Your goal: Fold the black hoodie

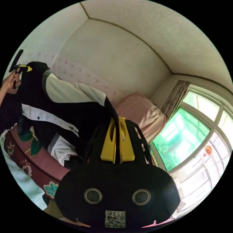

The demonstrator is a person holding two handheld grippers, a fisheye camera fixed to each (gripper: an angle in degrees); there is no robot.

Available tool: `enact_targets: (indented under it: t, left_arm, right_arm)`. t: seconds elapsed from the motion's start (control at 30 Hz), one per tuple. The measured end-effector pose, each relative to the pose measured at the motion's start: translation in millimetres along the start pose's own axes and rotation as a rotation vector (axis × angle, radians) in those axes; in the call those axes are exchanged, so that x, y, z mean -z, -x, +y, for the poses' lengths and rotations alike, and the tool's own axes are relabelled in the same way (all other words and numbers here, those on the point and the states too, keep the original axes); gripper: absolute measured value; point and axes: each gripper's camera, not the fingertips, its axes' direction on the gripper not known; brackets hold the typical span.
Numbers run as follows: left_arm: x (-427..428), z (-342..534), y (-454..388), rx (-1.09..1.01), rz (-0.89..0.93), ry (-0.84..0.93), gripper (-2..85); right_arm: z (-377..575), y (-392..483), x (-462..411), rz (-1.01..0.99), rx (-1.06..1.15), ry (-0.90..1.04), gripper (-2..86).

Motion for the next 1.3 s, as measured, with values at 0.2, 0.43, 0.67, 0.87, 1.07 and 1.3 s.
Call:
enact_targets:
  t: [0.2,0.43,0.67,0.87,1.07,1.3]
  left_arm:
    - [108,-34,-91,-0.21,-0.102,-0.109,-0.2]
    - [171,-34,-168,-0.306,-0.212,-0.141,-0.3]
    - [130,-19,-146,-0.149,-0.197,0.077,-0.3]
    - [16,33,-11,0.253,0.008,0.131,-0.5]
    - [50,-82,-39,-0.095,-0.306,-0.081,-0.4]
    - [84,-63,-108,-0.283,-0.352,-0.177,-0.3]
  right_arm:
    - [-14,-53,103,-0.138,-0.033,-0.196,0.6]
    - [-15,-76,166,-0.276,-0.068,-0.269,0.8]
    - [-37,-32,142,-0.209,0.107,-0.109,0.8]
    - [-52,15,-70,-0.492,0.089,0.213,0.9]
    - [-138,11,-68,-0.134,0.082,-0.111,1.4]
    - [-80,17,-7,-0.038,0.041,-0.481,1.3]
